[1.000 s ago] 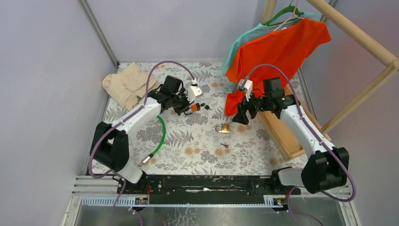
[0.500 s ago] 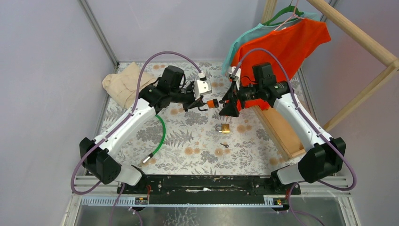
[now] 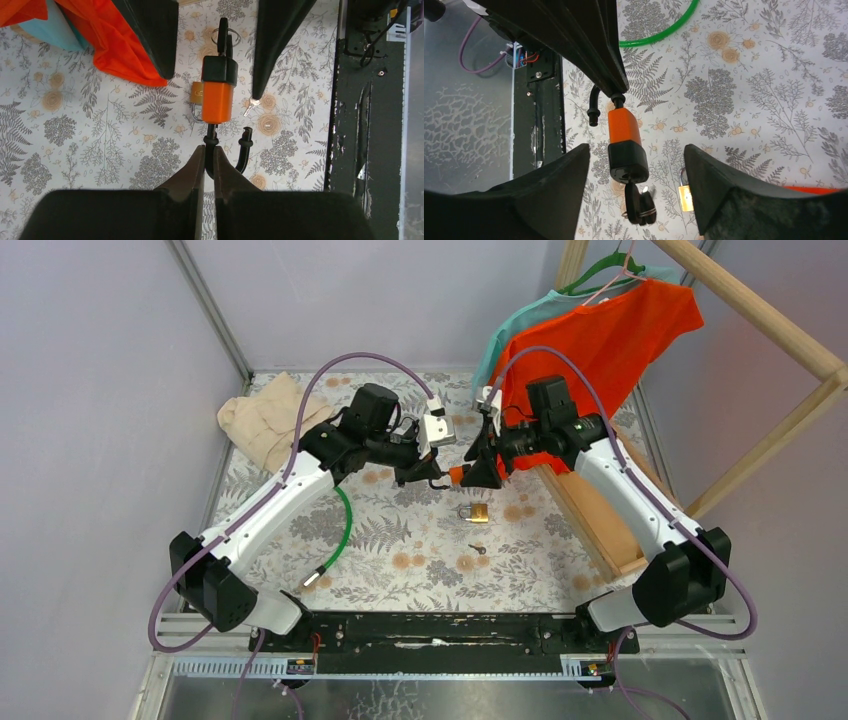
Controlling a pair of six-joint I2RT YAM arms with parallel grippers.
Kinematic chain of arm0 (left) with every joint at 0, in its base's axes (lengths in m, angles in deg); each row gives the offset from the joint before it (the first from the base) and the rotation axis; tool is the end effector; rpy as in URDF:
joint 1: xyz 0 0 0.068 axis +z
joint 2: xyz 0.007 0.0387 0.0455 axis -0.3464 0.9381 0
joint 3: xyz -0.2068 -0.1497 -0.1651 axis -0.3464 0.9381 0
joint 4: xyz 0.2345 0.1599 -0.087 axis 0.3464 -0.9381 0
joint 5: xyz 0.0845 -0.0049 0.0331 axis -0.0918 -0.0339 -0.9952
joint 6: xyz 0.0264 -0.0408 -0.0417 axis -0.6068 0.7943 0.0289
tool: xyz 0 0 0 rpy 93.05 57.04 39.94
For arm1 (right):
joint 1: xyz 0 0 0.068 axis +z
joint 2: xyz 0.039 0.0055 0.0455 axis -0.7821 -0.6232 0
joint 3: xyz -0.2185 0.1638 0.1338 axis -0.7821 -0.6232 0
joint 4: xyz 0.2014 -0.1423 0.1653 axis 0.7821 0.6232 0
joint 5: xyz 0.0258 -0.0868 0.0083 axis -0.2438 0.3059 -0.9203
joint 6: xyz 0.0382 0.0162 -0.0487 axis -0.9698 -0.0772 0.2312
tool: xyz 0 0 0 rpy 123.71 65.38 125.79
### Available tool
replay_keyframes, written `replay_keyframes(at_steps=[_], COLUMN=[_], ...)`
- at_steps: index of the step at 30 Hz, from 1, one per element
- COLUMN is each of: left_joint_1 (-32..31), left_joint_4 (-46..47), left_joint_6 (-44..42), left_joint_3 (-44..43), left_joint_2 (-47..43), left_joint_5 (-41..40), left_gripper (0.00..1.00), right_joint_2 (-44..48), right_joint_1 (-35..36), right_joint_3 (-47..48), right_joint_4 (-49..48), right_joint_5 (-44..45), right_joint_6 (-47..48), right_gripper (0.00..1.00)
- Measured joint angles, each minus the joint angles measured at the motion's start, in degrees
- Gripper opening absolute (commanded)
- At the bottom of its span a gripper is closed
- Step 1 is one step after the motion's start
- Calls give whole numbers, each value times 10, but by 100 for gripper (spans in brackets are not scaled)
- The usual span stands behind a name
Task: Lock with the key
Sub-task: Lock the lock.
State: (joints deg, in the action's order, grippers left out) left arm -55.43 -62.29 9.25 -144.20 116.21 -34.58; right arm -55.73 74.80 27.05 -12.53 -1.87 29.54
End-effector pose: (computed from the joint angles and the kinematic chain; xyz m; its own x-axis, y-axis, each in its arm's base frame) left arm 0.2693 -0.2273 0.3870 -0.0507 0.5022 -0.8633 0.9894 0.1431 0.0251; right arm 0.3032 0.1755 0.3742 -0.1382 -0.3445 -0.9286 -0.9876 0.1185 0.1030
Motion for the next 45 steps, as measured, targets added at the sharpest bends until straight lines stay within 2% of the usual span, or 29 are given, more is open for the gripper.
replay_keyframes(at_steps=[6,11,14,17,18,20,23,28,31,39,45], left_joint_1=[-1,-1,0,-1,-1,-1,-1,0,3,16,18], left_joint_4=[0,0,0,0,0,2,11,29,34,45,66], left_joint_6=[10,16,17,17,17,21,32,49,56,71,90], left_joint_3=[-2,-2,-2,-2,-2,0,3,8,13,32,32], left_joint_2=[0,0,0,0,0,0,0,0,-2,-4,-1], left_joint_5=[5,8,5,3,3,2,2,2,7,46,83], left_gripper=[0,0,0,7,14,27,42,58,63,66,58], right_joint_2=[-12,-14,-14,-14,-13,-9,4,30,45,67,69], right_joint_1=[9,14,14,14,14,14,14,5,-10,-42,-47], right_joint_3=[-13,-26,-28,-29,-31,-38,-50,-62,-74,-93,-99], right_joint_4=[-8,-12,-12,-13,-16,-23,-27,-27,-33,-53,-86], right_joint_5=[-10,-17,-26,-26,-26,-25,-24,-26,-34,-76,-116], right_joint_6=[-1,-5,-10,-10,-11,-11,-11,-14,-20,-54,-95], right_gripper=[52,26,16,3,0,0,0,0,0,0,0])
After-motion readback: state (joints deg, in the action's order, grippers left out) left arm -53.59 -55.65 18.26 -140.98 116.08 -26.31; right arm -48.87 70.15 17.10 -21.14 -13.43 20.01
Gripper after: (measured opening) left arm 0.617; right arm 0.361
